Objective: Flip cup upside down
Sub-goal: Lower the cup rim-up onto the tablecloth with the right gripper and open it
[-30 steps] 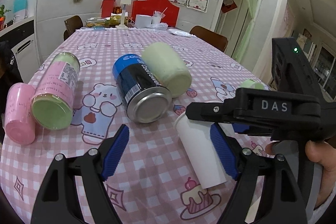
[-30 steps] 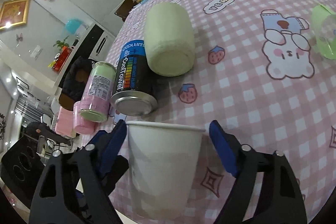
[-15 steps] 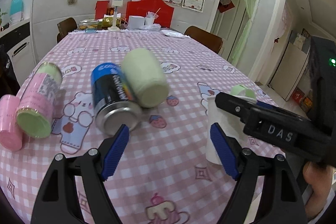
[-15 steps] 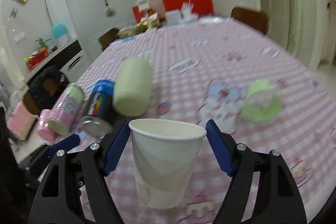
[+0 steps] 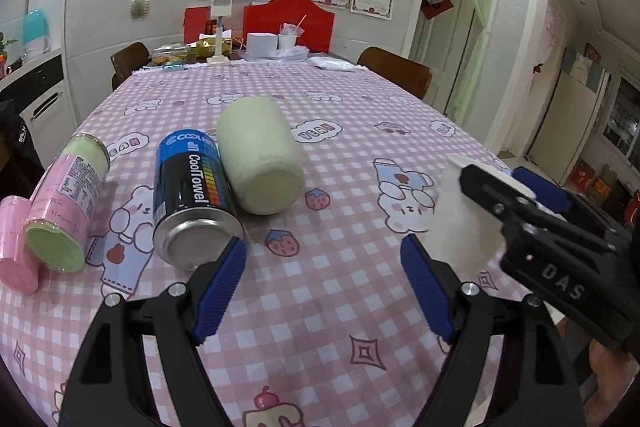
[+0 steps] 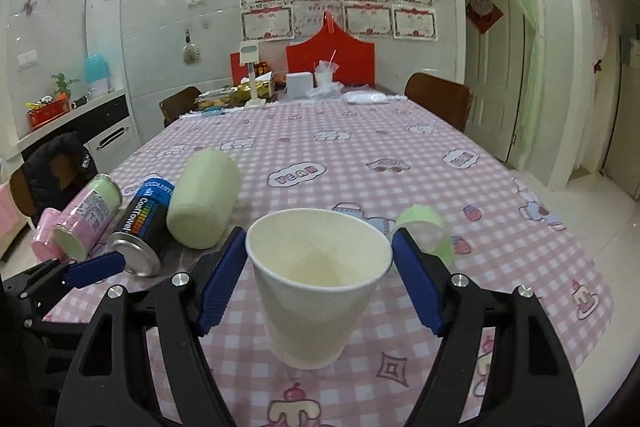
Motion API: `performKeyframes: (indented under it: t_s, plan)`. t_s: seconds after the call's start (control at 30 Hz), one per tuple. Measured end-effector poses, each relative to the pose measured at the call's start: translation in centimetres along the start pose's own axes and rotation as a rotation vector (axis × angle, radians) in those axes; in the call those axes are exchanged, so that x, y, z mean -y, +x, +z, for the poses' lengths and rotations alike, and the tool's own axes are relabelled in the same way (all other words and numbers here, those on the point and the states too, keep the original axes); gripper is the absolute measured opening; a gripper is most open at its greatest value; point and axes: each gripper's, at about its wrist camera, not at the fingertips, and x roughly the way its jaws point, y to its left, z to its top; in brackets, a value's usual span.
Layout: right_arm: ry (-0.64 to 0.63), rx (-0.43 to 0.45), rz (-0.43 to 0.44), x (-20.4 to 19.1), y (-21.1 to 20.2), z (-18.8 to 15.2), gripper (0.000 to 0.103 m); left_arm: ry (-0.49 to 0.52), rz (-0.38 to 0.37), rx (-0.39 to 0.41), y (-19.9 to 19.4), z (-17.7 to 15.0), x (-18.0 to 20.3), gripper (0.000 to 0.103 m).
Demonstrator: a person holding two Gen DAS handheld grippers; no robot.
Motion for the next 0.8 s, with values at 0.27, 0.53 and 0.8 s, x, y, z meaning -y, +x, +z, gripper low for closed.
performKeyframes:
  t_s: [0.27,0.53,0.8]
  plan:
    - [0.012,0.02,-0.009,0.9,-0.3,-0.7,0.071,0.007,0.009,-0.002,0.5,-0.1,0.7,0.078]
    - [0.012,0.036,-0.005,0.9,-0.6,-1.6,0.071,0.019,0.016,-0.011,0.5,-0.6,1.0,0.078]
    - [0.007,0.035,0.011,0.5,-0.8,-2.3,0.072,0.031,0.042,-0.018,0.2,-1.2,0.9,0.078]
